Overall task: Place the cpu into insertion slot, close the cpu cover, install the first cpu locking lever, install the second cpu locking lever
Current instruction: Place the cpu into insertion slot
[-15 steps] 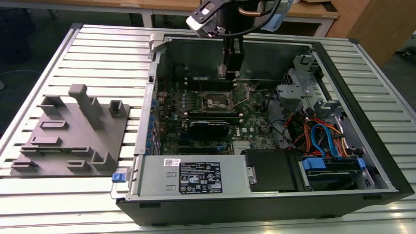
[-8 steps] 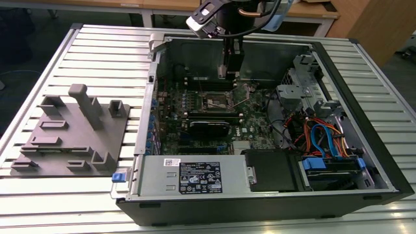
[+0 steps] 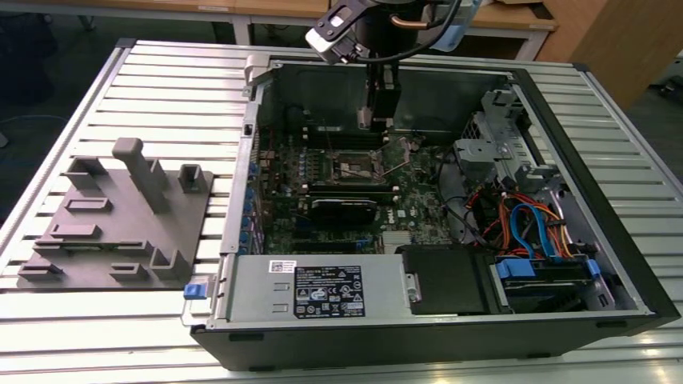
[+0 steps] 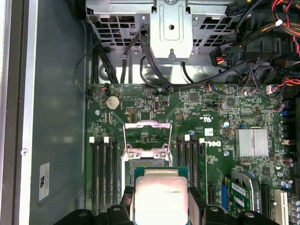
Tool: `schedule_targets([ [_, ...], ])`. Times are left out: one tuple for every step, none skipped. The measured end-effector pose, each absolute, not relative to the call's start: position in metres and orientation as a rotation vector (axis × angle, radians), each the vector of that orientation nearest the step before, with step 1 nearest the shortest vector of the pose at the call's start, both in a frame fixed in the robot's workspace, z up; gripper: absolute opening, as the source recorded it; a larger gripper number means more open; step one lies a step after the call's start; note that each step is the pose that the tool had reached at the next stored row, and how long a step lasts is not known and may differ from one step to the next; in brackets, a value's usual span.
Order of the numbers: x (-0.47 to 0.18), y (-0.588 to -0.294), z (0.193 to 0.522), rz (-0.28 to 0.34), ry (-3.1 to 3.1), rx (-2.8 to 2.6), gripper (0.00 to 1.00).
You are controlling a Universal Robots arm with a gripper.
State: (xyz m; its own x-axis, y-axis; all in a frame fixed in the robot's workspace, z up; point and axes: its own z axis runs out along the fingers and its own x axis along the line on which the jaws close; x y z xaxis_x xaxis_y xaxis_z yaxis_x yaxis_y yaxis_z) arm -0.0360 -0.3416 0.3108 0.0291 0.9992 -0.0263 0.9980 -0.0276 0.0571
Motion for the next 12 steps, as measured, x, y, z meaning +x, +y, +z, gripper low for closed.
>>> schedule_targets([
  [-0.036, -0.3416, 0.3107, 0.032, 2.148, 2.21, 0.54],
  [-0.036, -0.3416, 0.3105, 0.032, 2.148, 2.21, 0.54],
  [-0.036, -0.3416, 0.3103, 0.032, 2.148, 2.21, 0.54],
  [-0.036, -0.3416, 0.31, 0.032, 2.148, 2.21, 0.54],
  [-0.036, -0.3416, 0.3099, 0.032, 2.148, 2.21, 0.54],
  [-0.036, -0.3416, 0.3098, 0.032, 2.148, 2.21, 0.54],
  [-0.036, -0.3416, 0.3097, 0.032, 2.148, 2.21, 0.54],
  [-0.036, -0.3415, 0.3096, 0.032, 2.148, 2.21, 0.54],
  [-0.0359, -0.3415, 0.3095, 0.032, 2.148, 2.21, 0.54],
  [-0.036, -0.3415, 0.3091, 0.032, 2.148, 2.21, 0.54],
  [-0.036, -0.3415, 0.3089, 0.032, 2.148, 2.21, 0.54],
  [-0.036, -0.3415, 0.3089, 0.032, 2.148, 2.21, 0.54],
])
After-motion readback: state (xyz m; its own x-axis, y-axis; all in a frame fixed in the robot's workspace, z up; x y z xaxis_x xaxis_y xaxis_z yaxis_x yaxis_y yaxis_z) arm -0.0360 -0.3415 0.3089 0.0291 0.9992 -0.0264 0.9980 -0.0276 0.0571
